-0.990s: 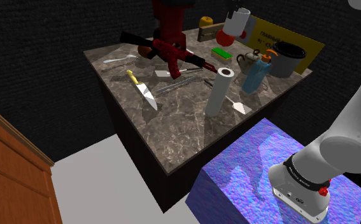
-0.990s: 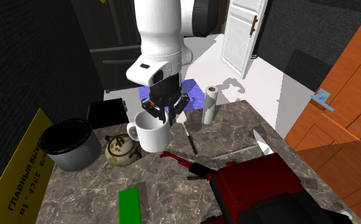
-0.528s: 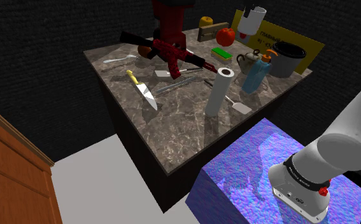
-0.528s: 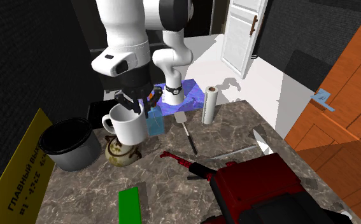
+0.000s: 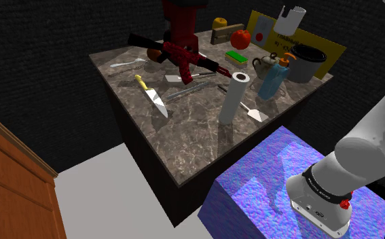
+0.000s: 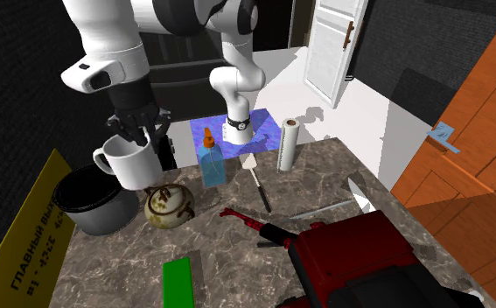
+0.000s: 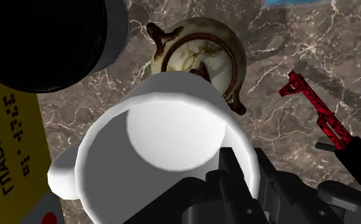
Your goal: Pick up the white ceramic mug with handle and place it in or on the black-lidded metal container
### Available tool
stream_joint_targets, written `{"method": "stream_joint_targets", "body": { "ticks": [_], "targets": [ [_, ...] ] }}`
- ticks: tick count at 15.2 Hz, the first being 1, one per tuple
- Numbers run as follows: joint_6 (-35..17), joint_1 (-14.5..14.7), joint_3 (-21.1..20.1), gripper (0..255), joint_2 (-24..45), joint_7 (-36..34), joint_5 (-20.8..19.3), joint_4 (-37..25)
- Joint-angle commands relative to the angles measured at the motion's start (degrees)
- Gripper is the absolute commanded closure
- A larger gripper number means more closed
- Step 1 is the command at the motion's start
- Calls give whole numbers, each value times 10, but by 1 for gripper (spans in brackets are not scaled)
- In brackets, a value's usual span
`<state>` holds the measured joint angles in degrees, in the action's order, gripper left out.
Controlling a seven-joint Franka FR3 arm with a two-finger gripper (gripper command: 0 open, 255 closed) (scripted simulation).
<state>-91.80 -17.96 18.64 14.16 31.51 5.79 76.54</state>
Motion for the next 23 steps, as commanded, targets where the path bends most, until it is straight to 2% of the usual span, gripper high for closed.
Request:
{"method": "stream_joint_targets", "body": {
  "ticks": [1, 9, 16, 23],
  "targets": [
    [8, -17, 9, 255, 4, 26, 4, -11],
    [51, -104, 41, 255, 62, 130, 36, -103],
    [121, -204, 53, 255, 159, 206, 81, -263],
    [39, -177, 56, 255, 118, 210, 64, -139]
  ]
}}
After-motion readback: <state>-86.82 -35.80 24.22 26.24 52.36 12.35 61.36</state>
